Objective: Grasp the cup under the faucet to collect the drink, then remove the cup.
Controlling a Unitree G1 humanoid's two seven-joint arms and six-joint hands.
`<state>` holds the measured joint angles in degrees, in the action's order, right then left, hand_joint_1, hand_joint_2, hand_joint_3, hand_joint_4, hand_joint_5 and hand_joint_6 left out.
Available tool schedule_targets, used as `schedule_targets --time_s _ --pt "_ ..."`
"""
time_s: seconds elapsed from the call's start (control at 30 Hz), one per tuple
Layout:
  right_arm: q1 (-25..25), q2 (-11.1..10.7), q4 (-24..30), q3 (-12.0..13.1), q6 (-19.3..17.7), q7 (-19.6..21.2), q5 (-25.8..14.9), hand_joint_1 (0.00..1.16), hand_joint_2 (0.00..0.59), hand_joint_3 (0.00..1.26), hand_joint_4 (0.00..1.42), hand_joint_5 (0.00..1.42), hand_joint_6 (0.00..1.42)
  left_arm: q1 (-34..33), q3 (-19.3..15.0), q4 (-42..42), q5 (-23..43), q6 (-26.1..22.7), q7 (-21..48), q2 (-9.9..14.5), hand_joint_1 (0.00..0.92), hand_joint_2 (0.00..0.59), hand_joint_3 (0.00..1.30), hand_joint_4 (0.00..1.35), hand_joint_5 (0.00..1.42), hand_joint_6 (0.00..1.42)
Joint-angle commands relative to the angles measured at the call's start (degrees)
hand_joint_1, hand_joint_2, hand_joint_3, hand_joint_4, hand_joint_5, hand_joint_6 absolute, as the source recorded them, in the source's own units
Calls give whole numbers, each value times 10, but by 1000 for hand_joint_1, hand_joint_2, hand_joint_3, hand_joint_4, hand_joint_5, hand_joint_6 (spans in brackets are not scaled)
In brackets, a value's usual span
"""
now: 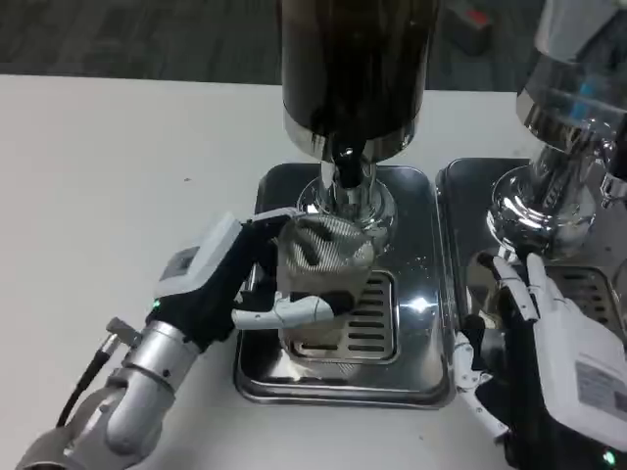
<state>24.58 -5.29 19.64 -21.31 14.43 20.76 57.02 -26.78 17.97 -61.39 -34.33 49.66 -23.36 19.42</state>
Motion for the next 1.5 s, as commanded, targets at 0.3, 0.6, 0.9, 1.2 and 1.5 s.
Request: schedule_targets --time_s 0.3,0.6,0.9,1.2,1.5 --pt "12 12 6 -2 6 9 8 399 586 155 21 97 127 -27 55 -21 -58 -24 -101 -11 364 91 418 493 704 625" --pt "7 9 2 -2 3 5 6 399 586 155 21 97 127 -6 46 -20 -36 -12 -107 9 153 48 220 325 600 471" --pt "-2 4 -5 -4 -2 7 6 390 585 155 21 74 105 16 35 -12 -14 2 -93 19 58 32 181 309 583 463" --pt "-12 -2 -12 -6 5 -3 15 366 586 137 1 22 47 50 0 29 24 29 -71 51 0 5 75 196 445 306" --pt "-17 1 -15 -16 40 -8 66 260 571 21 0 0 0 116 -57 159 54 25 -18 121 0 35 0 0 232 157"
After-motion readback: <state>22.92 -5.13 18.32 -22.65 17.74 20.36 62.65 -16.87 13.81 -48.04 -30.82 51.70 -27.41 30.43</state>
